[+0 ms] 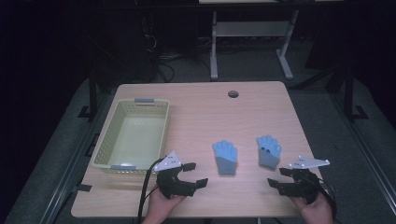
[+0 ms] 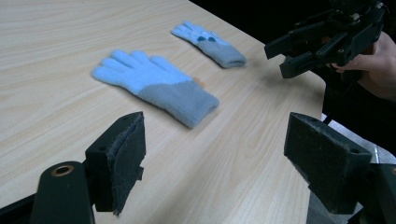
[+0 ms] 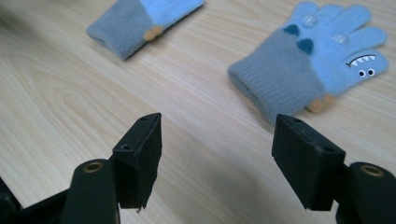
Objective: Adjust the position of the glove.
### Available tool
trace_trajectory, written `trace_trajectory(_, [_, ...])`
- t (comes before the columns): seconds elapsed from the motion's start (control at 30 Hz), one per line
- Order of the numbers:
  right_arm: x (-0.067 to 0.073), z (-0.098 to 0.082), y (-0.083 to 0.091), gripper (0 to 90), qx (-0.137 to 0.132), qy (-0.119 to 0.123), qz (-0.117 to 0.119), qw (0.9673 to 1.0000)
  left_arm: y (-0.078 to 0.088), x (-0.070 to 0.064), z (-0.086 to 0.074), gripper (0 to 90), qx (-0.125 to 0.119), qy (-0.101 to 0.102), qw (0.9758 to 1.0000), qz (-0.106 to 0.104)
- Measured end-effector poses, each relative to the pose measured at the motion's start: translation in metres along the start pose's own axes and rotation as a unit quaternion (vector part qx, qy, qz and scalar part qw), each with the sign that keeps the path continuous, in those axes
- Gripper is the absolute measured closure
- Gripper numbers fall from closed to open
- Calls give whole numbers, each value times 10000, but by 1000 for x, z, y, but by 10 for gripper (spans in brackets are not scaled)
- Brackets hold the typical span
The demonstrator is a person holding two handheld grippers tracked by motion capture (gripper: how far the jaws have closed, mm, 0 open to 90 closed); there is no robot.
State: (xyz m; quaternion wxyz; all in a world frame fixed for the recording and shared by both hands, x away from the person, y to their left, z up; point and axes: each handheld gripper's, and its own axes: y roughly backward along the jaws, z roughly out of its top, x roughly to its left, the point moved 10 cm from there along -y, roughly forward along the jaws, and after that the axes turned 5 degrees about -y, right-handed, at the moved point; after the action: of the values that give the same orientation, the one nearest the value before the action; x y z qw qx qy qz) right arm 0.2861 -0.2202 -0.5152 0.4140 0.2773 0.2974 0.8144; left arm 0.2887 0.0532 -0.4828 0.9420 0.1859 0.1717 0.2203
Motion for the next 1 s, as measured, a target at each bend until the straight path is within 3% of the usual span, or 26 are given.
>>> trace_trajectory(0.13, [-2,2,-6,321,17,4,8,10000,-1,-2,2,205,-54,117,9999,-114])
trace_trajectory(0.23, [-2,3,-6,320,48,-57,20,10000,-2,-3,2,205,-27,59,9999,-116])
trace_trajectory(0.53, [-6,17,-10,317,-69,16,-29,10000,-2,1,0,205,3,56,10000,-59])
trace_trajectory(0.8, [1,26,-15,316,54,272,-32,9996,1,2,0,205,-24,65,10000,11])
trace_trajectory(1.0, [1,35,-17,294,134,223,-6,9997,4,5,1,205,-94,87,9999,86])
